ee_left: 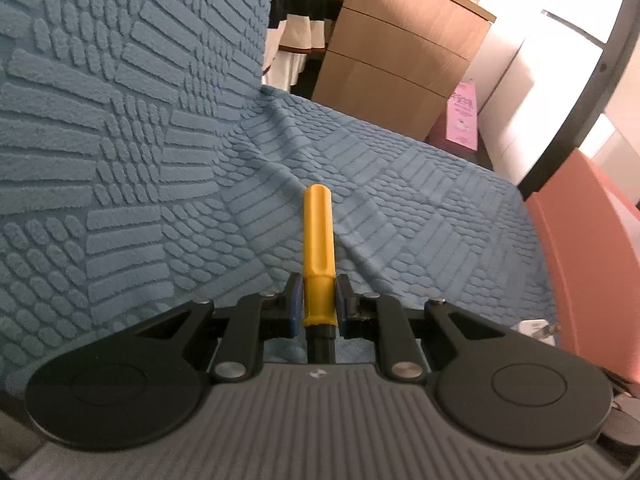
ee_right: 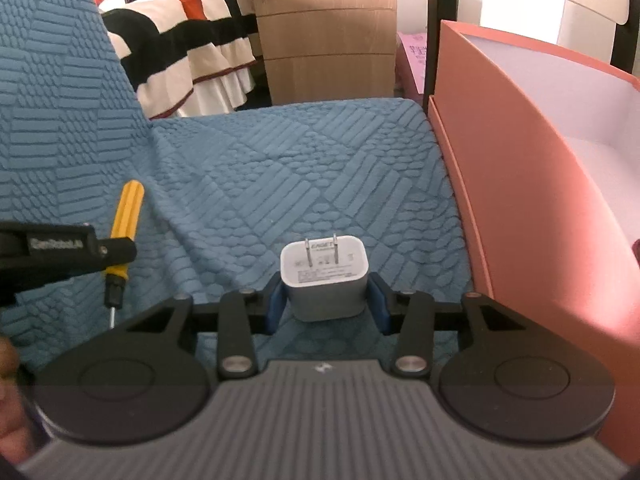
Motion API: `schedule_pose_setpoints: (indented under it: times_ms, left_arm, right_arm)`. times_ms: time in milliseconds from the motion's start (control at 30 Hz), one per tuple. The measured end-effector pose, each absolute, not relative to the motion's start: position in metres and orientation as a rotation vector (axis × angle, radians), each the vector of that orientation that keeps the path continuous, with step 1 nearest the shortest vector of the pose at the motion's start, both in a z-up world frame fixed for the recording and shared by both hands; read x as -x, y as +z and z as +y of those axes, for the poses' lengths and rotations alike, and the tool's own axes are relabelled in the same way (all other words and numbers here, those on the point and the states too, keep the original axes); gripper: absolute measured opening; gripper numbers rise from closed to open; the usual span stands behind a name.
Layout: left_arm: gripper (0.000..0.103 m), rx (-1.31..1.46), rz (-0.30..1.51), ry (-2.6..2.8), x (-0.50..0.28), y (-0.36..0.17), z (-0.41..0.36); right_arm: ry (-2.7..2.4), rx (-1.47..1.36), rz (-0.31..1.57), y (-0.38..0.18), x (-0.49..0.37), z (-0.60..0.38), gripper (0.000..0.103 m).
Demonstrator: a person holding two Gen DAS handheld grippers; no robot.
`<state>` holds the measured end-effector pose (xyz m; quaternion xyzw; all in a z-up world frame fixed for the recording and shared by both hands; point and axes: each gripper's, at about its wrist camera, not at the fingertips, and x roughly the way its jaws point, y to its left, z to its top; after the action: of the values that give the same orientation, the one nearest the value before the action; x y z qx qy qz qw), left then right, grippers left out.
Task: Organize rigid objects
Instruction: 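Lift screwdriver with left gripper while right gripper carries wall plug toward pink box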
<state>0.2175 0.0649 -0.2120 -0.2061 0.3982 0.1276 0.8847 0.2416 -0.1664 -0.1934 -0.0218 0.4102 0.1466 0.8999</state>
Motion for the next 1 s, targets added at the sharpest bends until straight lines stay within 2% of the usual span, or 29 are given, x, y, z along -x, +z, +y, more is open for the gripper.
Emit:
schedule_pose_setpoints:
  times_ms: [1000]
  left_arm:
    - [0.019, 0.441, 0.747, 0.109, -0.163, -0.138, 0.024]
  right_arm:
    - [0.364, 0.067, 0.755, -0.127, -0.196, -0.191, 0.046]
